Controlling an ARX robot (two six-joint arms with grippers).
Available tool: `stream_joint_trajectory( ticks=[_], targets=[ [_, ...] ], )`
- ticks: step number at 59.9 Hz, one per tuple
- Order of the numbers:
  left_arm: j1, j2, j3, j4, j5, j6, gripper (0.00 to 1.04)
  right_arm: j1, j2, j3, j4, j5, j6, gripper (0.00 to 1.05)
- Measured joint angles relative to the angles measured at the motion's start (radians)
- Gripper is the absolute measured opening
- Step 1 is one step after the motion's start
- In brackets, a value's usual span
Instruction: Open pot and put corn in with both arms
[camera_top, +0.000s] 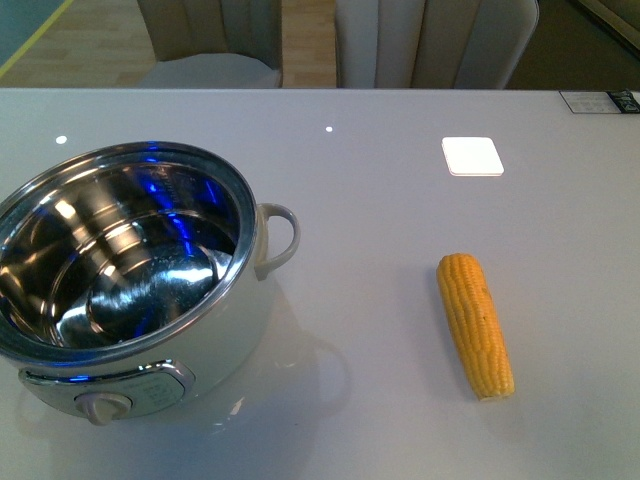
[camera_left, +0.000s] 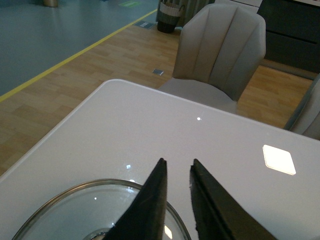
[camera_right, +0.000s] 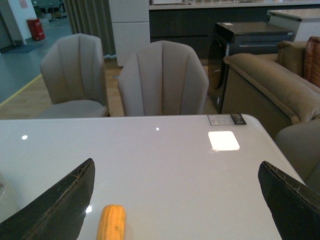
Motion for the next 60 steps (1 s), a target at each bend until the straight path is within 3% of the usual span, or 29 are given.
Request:
stream_joint_trajectory(
  ticks=[3, 5, 9, 14, 16, 20, 39, 40, 43, 60],
  targets=[
    [0.0, 0.0, -0.004, 0.0, 0.0, -0.003, 0.03, 0.0, 0.0, 0.0, 0.0, 0.0, 0.0, 0.96],
    [-0.024, -0.031, -0.036, -0.003, -0.031, 0.009, 0.03, 0.0, 0.0, 0.0, 0.0, 0.0, 0.0, 0.96],
    [-0.156, -0.257, -0.23, -0.051, -0.152, 0.043, 0.03, -0.001, -0.002, 0.0, -0.001, 0.004, 0.0, 0.96],
    [-0.329, -0.575, -0.42, -0.112, -0.131, 0.079, 0.03, -0.002, 0.003, -0.001, -0.002, -0.014, -0.002, 0.96],
    [-0.354, -0.665, -0.462, -0.142, -0.142, 0.087, 0.03, -0.002, -0.001, -0.001, -0.002, -0.013, -0.002, 0.96],
    [-0.373, -0.82, -0.505, -0.215, -0.201, 0.092, 0.03, -0.002, -0.002, 0.0, -0.002, 0.006, -0.001, 0.96],
    [-0.457, -1.227, -0.51, -0.569, -0.275, 0.099, 0.03, -0.002, -0.002, 0.0, -0.002, 0.0, -0.002, 0.96],
    [-0.483, -1.274, -0.51, -0.631, -0.326, 0.099, 0.03, -0.002, -0.002, 0.0, -0.002, 0.0, -0.002, 0.96],
    [-0.525, -1.349, -0.51, -0.716, -0.357, 0.099, 0.03, -0.002, -0.002, 0.0, -0.002, 0.001, -0.002, 0.96],
    [-0.55, -1.568, -0.509, -0.914, -0.367, 0.101, 0.03, -0.002, -0.002, 0.0, -0.002, 0.0, -0.002, 0.96]
  ],
)
